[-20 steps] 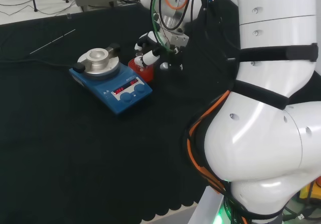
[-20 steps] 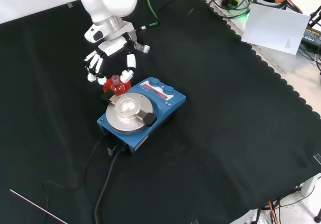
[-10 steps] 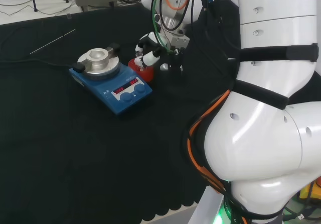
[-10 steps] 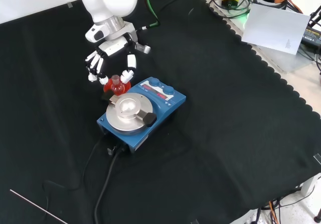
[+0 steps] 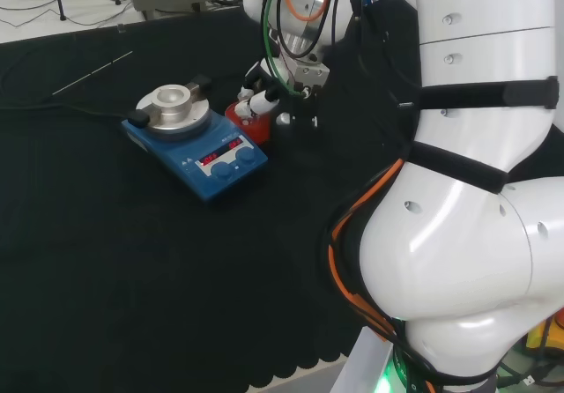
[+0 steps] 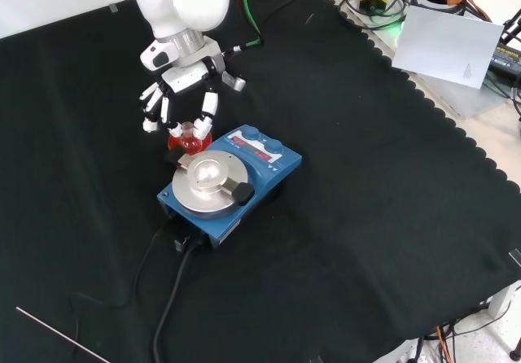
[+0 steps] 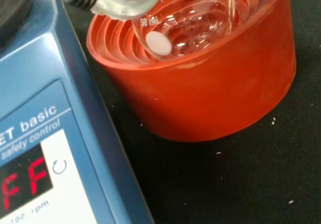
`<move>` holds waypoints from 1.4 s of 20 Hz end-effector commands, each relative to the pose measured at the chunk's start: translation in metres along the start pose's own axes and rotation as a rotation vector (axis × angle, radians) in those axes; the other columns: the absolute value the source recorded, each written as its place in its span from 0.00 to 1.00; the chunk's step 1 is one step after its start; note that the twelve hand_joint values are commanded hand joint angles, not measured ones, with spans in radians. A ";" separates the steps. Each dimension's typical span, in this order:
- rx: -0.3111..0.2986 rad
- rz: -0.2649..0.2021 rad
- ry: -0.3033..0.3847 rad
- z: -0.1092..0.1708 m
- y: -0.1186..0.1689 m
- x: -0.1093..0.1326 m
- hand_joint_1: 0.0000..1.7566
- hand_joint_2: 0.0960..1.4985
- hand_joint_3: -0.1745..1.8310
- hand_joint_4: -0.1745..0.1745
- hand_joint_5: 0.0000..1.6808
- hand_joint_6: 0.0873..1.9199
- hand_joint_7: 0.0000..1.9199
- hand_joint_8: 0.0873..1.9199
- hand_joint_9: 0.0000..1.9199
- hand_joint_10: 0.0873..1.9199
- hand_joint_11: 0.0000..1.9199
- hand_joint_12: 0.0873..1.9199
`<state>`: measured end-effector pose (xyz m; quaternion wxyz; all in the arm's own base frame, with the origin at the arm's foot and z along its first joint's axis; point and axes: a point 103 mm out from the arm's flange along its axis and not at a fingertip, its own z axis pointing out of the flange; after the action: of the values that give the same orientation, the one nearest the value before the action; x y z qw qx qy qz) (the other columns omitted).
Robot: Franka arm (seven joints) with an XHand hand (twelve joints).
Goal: Pick up the round-bottom flask.
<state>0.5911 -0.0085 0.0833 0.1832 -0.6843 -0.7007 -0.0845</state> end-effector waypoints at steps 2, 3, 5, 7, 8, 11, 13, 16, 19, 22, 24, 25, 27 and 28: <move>-0.022 -0.102 -0.017 -0.009 0.003 -0.012 0.61 0.54 0.28 1.00 0.67 0.40 0.24 0.26 0.33 0.26 0.13 0.67; -0.021 -0.105 -0.018 -0.009 0.005 -0.013 0.61 0.54 0.29 1.00 0.67 0.41 0.24 0.26 0.33 0.26 0.13 0.67; -0.021 -0.109 -0.019 -0.009 0.010 -0.011 0.61 0.52 0.30 1.00 0.67 0.41 0.25 0.26 0.33 0.25 0.14 0.67; -0.055 -0.063 -0.080 -0.022 -0.002 0.003 0.61 0.52 0.32 1.00 0.67 0.41 0.25 0.26 0.34 0.25 0.14 0.67; -0.060 -0.056 -0.097 -0.022 -0.003 0.011 0.61 0.51 0.32 1.00 0.67 0.41 0.25 0.26 0.34 0.25 0.14 0.67; -0.058 -0.070 -0.084 -0.026 -0.006 0.027 0.61 0.50 0.34 1.00 0.68 0.41 0.25 0.26 0.34 0.25 0.14 0.67; -0.045 -0.091 -0.088 -0.032 -0.009 0.034 0.62 0.50 0.34 1.00 0.68 0.41 0.25 0.26 0.34 0.25 0.14 0.67; -0.047 -0.101 -0.081 -0.047 -0.017 0.031 0.62 0.49 0.35 1.00 0.68 0.42 0.25 0.26 0.34 0.25 0.14 0.67; -0.057 -0.108 -0.092 -0.061 -0.026 0.038 0.62 0.49 0.35 1.00 0.68 0.42 0.25 0.26 0.34 0.25 0.14 0.67; -0.066 -0.112 -0.098 -0.073 -0.034 0.046 0.62 0.49 0.35 1.00 0.68 0.42 0.24 0.26 0.34 0.25 0.14 0.67; -0.073 -0.112 -0.088 -0.082 -0.037 0.050 0.62 0.48 0.36 1.00 0.68 0.42 0.24 0.26 0.34 0.25 0.14 0.67; -0.078 -0.114 -0.091 -0.084 -0.039 0.053 0.62 0.48 0.37 1.00 0.68 0.42 0.24 0.26 0.34 0.25 0.14 0.67; -0.083 -0.121 -0.099 -0.087 -0.042 0.056 0.62 0.47 0.37 1.00 0.68 0.42 0.24 0.26 0.34 0.25 0.14 0.67; -0.086 -0.124 -0.103 -0.090 -0.044 0.057 0.62 0.47 0.37 1.00 0.68 0.42 0.24 0.26 0.34 0.25 0.14 0.67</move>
<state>0.5740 0.0043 0.1779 0.1175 -0.6551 -0.7405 -0.0934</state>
